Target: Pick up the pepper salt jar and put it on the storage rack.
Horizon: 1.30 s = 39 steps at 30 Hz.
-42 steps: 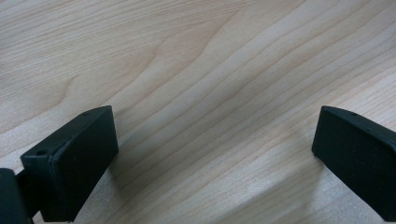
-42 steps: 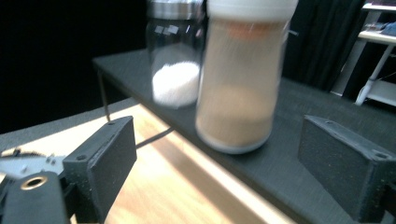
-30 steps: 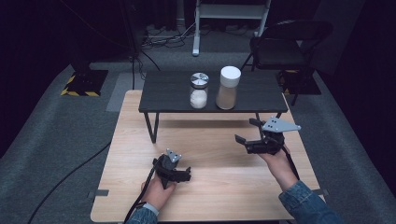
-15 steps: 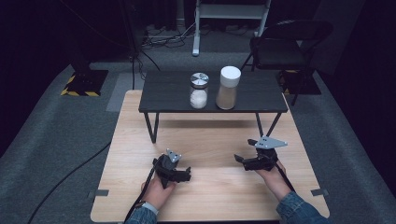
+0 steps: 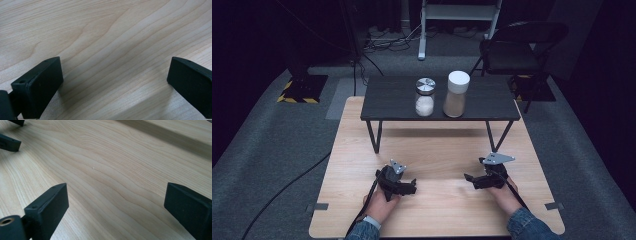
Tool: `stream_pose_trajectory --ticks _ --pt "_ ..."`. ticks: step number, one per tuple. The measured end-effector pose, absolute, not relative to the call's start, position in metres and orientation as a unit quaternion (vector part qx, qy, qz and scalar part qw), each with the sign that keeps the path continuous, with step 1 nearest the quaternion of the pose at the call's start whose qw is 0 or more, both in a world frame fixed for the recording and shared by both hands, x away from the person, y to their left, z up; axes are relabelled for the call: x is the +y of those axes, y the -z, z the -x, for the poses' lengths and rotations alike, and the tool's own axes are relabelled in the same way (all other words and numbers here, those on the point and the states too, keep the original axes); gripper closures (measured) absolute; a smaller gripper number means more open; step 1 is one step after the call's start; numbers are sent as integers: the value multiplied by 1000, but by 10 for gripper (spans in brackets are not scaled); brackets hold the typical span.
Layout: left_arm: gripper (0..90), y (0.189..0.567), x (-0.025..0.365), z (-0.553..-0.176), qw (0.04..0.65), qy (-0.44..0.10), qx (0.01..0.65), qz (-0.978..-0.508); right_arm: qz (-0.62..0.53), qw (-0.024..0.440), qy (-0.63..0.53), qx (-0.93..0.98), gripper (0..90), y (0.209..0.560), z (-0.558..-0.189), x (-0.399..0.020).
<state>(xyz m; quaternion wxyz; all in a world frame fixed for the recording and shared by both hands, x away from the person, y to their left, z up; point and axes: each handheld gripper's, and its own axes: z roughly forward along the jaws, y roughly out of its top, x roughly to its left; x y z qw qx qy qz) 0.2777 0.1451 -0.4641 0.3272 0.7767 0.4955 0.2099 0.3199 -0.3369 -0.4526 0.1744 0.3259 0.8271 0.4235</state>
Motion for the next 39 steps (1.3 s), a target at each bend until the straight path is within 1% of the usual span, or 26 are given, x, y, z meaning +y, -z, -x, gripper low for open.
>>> stream_pose_trajectory --ticks 12,23,26,39 --pt "2 464 144 -279 327 -212 496 -776 -336 169 -388 841 20 457 -321 -320" --pt "1 464 144 -279 327 -211 496 -776 -345 162 -369 848 18 461 -326 -316" --pt "1 464 144 -279 327 -211 496 -776 -337 165 -362 853 0 461 -328 -314" --pt "1 464 144 -279 327 -212 496 -776 -330 161 -364 856 0 461 -330 -314"
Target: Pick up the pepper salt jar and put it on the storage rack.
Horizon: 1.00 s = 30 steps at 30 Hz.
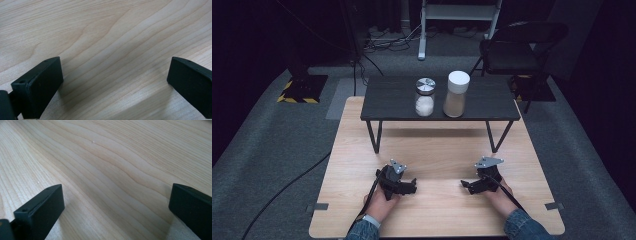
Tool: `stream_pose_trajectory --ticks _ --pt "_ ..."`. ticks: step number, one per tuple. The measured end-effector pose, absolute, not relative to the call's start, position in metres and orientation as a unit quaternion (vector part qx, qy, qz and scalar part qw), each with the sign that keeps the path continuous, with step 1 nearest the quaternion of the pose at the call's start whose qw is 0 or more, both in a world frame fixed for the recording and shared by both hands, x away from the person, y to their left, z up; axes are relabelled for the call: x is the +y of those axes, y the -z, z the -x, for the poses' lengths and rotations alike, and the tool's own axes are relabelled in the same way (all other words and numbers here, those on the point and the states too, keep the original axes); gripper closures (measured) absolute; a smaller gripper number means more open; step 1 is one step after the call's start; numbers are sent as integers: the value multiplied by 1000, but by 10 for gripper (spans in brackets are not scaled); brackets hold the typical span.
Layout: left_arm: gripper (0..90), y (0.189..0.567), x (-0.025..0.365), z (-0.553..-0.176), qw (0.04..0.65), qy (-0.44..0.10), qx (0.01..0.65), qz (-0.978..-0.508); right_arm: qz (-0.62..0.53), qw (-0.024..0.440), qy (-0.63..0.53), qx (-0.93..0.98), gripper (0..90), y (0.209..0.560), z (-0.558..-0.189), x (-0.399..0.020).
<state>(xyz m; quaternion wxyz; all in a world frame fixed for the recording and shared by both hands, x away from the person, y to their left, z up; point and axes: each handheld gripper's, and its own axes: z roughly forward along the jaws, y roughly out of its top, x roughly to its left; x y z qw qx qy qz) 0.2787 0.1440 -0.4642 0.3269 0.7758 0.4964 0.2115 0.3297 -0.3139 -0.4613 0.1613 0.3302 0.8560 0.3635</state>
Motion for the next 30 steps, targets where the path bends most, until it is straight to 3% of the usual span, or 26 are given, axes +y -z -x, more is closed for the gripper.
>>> stream_pose_trajectory --ticks 30 --pt "2 464 144 -279 327 -212 497 -776 -329 160 -364 857 0 461 -333 -311"
